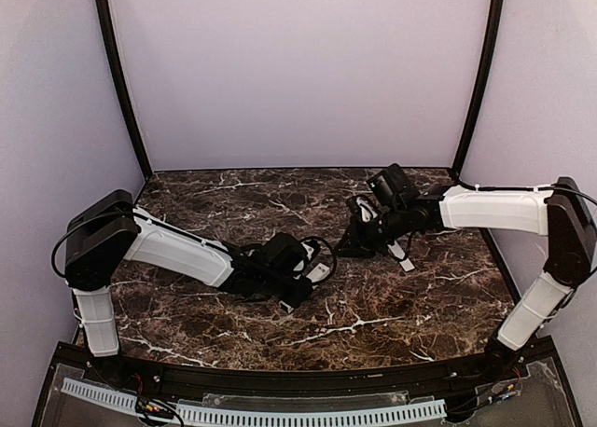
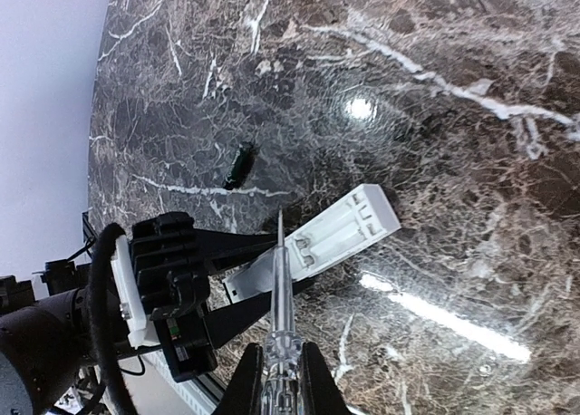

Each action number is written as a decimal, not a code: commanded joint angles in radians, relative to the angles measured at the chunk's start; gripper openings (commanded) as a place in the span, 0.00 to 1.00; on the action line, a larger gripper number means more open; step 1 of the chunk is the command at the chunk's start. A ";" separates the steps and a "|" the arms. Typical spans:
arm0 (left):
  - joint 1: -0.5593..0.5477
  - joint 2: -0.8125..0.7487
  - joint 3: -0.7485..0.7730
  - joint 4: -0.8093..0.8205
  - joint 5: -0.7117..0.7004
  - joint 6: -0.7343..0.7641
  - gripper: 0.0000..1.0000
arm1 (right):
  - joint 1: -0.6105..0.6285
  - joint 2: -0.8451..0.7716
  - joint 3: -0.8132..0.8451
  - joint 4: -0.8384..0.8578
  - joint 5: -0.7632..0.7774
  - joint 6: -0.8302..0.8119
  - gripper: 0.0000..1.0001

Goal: Unload the batteries from the remote control

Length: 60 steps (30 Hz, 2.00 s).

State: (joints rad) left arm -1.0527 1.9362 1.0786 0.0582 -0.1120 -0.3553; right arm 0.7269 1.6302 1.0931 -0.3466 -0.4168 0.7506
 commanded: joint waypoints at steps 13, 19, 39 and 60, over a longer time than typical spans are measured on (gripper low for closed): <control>-0.010 -0.029 0.004 -0.077 0.041 -0.013 0.42 | -0.092 -0.185 -0.079 -0.089 0.184 -0.129 0.00; -0.009 -0.067 0.014 -0.094 0.027 -0.004 0.70 | -0.093 -0.201 -0.101 -0.087 0.217 -0.157 0.00; 0.020 -0.391 0.160 -0.466 -0.237 0.231 0.84 | -0.093 -0.174 -0.186 0.117 0.290 -0.285 0.00; 0.165 -0.650 0.139 -0.667 -0.630 0.669 0.97 | -0.094 0.052 -0.145 0.247 0.453 -0.307 0.00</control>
State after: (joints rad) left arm -0.9360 1.3193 1.2907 -0.6319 -0.6991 0.2375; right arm 0.6403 1.6398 0.9253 -0.1482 -0.0231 0.4519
